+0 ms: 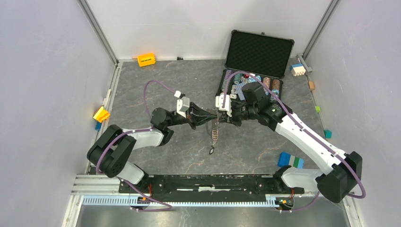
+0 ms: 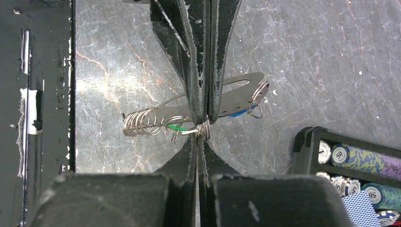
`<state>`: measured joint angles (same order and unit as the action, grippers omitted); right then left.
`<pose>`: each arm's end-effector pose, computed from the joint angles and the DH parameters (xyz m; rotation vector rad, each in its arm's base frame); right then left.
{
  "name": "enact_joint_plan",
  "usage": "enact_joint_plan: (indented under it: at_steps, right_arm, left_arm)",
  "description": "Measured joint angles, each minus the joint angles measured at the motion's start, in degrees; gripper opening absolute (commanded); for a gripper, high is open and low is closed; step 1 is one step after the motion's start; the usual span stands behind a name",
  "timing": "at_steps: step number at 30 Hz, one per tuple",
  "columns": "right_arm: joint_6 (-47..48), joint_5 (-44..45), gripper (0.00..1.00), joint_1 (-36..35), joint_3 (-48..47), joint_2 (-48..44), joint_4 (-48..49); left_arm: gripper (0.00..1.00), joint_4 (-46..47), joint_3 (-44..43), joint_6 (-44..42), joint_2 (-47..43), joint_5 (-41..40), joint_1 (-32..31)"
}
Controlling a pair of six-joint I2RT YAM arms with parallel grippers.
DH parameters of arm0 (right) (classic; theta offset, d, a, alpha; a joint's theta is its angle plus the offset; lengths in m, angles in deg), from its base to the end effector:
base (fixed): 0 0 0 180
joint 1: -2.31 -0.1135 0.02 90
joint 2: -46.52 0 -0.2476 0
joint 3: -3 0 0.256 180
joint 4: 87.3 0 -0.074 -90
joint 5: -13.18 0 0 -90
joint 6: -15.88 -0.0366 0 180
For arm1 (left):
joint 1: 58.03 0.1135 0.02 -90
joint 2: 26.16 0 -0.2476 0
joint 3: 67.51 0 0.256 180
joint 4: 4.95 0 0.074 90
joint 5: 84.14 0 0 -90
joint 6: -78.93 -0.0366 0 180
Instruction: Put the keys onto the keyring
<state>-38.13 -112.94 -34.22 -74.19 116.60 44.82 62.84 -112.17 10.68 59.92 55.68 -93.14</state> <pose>0.2026 0.1769 0.3103 -1.5605 1.5738 0.7195 0.2150 -0.1854 0.2345 0.9641 1.0161 -1.3184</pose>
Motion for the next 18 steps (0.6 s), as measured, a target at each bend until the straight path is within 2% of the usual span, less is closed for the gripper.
enact_joint_plan:
  at_steps: [6, 14, 18]
  right_arm:
    - [-2.10, -0.48, 0.03, 0.31, 2.05, 0.00, 3.19]
    - [-5.42, -1.66, 0.30, -0.02, 2.93, 0.26, 5.40]
    - [-5.84, -1.01, 0.38, -0.09, 3.10, -0.20, 5.40]
  left_arm:
    - [0.02, -1.29, 0.00, 0.07, 0.02, -1.31, 0.00]
    - [0.02, -1.22, 0.00, 0.07, 0.02, -3.30, -0.11]
    - [0.02, -0.83, 0.00, 0.07, 0.02, -3.43, -0.11]
